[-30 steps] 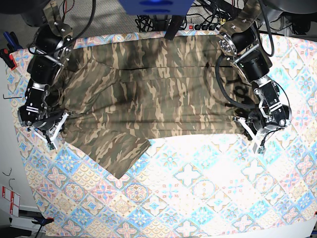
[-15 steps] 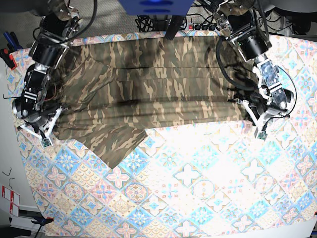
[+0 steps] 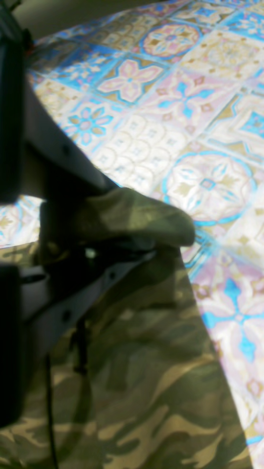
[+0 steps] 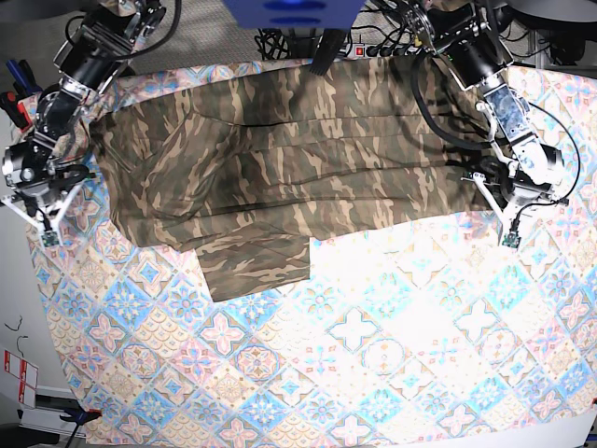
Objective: Fold the T-shirt properly
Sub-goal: 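Grasp the shirt's side with the right gripper and fold it inward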
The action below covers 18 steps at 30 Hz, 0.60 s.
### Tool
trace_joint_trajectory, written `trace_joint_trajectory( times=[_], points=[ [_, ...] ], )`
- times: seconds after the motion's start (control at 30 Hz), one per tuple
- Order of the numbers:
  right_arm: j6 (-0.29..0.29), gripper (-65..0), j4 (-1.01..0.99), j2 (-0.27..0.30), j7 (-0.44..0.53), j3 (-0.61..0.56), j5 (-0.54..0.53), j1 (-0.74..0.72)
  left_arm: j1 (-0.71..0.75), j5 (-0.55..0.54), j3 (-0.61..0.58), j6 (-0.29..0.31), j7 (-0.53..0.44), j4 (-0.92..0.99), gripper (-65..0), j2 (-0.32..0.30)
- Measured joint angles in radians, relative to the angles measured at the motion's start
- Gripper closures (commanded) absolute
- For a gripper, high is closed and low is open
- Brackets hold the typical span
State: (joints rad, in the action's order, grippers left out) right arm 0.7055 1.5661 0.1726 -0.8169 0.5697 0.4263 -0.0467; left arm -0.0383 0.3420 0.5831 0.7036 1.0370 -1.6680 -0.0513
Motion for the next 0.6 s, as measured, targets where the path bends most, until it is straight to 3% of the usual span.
trace_joint_trajectory(
  times=[0.13,0.43,0.6],
  points=[
    [-0.002,-9.4,0.000,0.007,0.004,-0.045,0.011,-0.008,0.001,0.002,0.002,0.000,0.002,0.000,-0.9,-0.001],
    [-0.003,-41.0,-0.001,-0.004,-0.019,-0.158,0.018,-0.039,-0.004,0.002,0.001,0.000,0.002,0.000,-1.2,0.001],
    [0.000,-41.6,-0.001,-0.055,0.005,-0.225,0.003,-0.143,-0.004,0.002,0.001,0.000,0.002,0.000,-1.2,0.000]
  ],
)
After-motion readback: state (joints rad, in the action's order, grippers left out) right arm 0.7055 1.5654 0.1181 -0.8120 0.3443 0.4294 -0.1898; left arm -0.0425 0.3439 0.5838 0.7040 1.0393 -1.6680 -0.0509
